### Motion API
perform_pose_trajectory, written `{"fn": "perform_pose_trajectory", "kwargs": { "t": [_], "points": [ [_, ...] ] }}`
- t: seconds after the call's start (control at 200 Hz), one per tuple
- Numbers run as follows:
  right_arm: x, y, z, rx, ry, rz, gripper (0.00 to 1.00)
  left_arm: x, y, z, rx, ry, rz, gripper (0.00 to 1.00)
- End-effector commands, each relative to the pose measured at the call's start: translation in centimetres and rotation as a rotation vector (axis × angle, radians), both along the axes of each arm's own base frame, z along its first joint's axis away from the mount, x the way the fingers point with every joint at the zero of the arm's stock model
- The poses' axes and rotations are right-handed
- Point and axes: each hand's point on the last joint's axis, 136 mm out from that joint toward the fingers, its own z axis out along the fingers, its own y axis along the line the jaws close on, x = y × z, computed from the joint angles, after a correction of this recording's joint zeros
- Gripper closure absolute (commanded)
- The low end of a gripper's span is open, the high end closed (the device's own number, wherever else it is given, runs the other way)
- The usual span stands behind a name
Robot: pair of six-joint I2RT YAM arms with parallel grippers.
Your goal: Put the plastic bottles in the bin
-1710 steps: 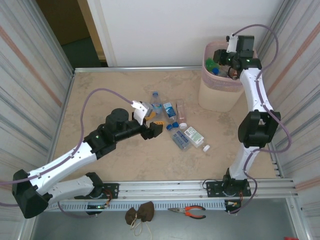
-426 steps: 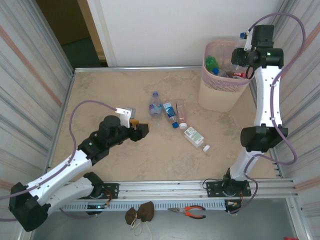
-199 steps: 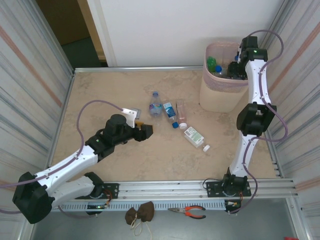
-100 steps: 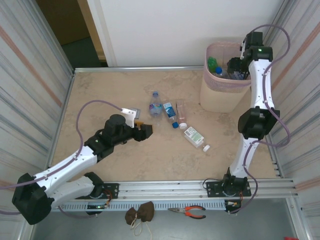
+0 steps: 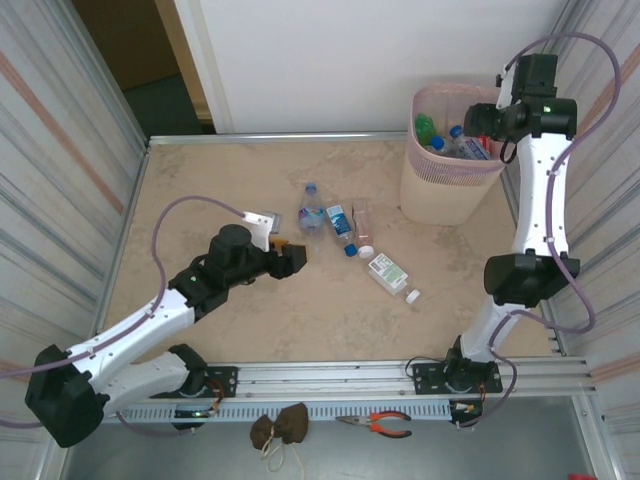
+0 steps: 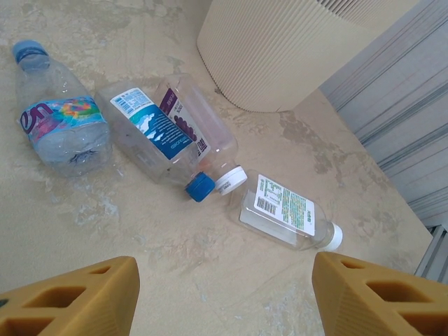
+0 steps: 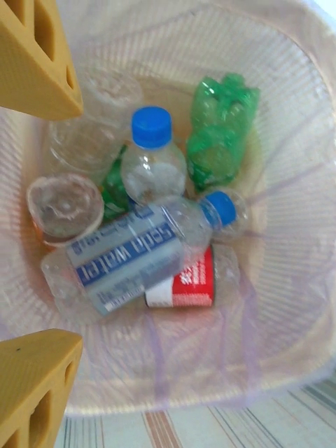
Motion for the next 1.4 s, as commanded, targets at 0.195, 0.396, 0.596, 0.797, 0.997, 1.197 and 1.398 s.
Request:
{"fn": "perform_pose_trajectory", "kwargs": {
  "t": [0.195, 0.396, 0.596, 0.797, 0.997, 1.197, 1.398],
  "points": [
    [-3.6, 5.5, 0.3, 0.047, -0.060, 0.165, 0.23, 0.7, -0.3, 1.3, 0.020, -0.017, -0.008, 0.33],
    [-6.6, 9.3, -2.6, 0.049, -0.042, 0.308, 0.24, 1.1, -0.7, 1.8, 0.021, -0.010, -0.013, 0.34],
    [-9.9, 12.5, -6.7, 0.008, 0.029, 0.438, 0.23, 1.0, -0.3, 1.8, 0.030, -0.005, -0.001, 0.34],
    [-12.7, 15.4, -11.8, -0.023, 0.135, 0.555, 0.24, 0.7, 0.1, 1.9, 0.029, -0.004, 0.012, 0.34],
    [-13.9, 17.5, -17.2, -0.047, 0.231, 0.624, 0.24, 0.6, 0.4, 1.8, 0.034, 0.000, 0.021, 0.34],
    [-15.5, 18.9, -22.5, -0.155, 0.347, 0.716, 0.24, 0.6, 0.4, 1.8, 0.028, 0.004, 0.023, 0.34],
    [-15.8, 20.2, -25.8, -0.145, 0.403, 0.744, 0.23, 0.5, 0.6, 1.4, 0.028, 0.008, 0.031, 0.34]
  ]
}}
